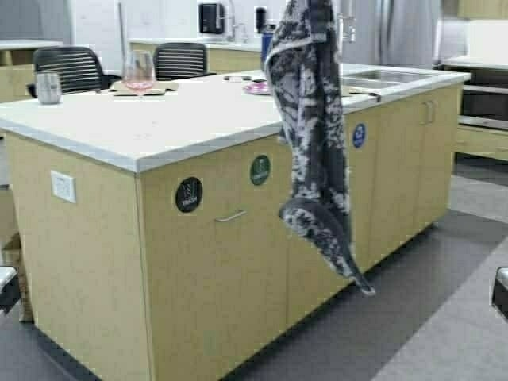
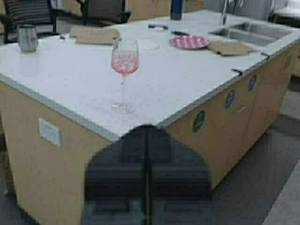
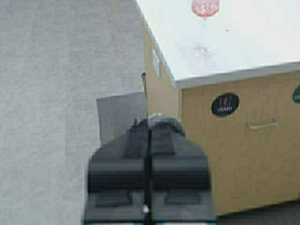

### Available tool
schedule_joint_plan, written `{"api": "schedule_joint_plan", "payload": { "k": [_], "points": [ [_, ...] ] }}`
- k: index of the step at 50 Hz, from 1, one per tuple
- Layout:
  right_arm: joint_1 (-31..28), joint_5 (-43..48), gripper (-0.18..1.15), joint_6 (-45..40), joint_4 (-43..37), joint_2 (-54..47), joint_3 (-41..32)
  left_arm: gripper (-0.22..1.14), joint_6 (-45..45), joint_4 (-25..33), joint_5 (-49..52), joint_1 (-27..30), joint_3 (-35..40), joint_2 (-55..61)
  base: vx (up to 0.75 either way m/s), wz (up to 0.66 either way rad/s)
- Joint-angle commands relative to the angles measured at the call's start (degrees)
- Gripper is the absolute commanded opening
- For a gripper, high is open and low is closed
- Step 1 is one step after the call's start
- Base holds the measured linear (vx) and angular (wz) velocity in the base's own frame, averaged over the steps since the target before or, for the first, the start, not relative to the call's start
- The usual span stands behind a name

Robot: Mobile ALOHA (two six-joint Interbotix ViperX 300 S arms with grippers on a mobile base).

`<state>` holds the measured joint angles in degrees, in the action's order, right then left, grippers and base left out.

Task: Get the cloth and wipe up the spill under the wine glass

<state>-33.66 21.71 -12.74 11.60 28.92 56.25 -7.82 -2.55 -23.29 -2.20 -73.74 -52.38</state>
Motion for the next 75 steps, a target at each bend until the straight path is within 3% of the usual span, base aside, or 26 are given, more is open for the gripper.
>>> {"api": "schedule_joint_plan", "payload": {
  "k": [1,29,47,63,75],
  "points": [
    [-0.2,2.0,0.06,0.1,-0.2,0.9,-1.1,0.02,0.1,-0.7,-1.6,0.1,1.7,6.5,0.28,0.11],
    [-0.2,5.6,0.06,0.3,-0.2,0.8,-2.1,0.02,-0.6,-0.6,-13.6,-7.9,5.5,27.0,0.28,0.16],
    [-0.2,5.6,0.06,0.3,-0.2,-0.4,-2.0,0.02,-0.6,-0.8,-27.2,-11.5,7.2,44.9,0.26,0.2],
    [-0.2,5.6,0.06,0.3,-0.2,-1.2,-3.6,0.04,-0.6,-0.8,-30.2,-13.4,10.4,56.1,0.23,0.01],
    [-0.2,5.6,0.06,0.5,-0.2,-1.7,-3.0,0.2,-0.2,-1.8,-38.5,-13.9,14.0,67.1,0.22,-0.02]
  ]
}}
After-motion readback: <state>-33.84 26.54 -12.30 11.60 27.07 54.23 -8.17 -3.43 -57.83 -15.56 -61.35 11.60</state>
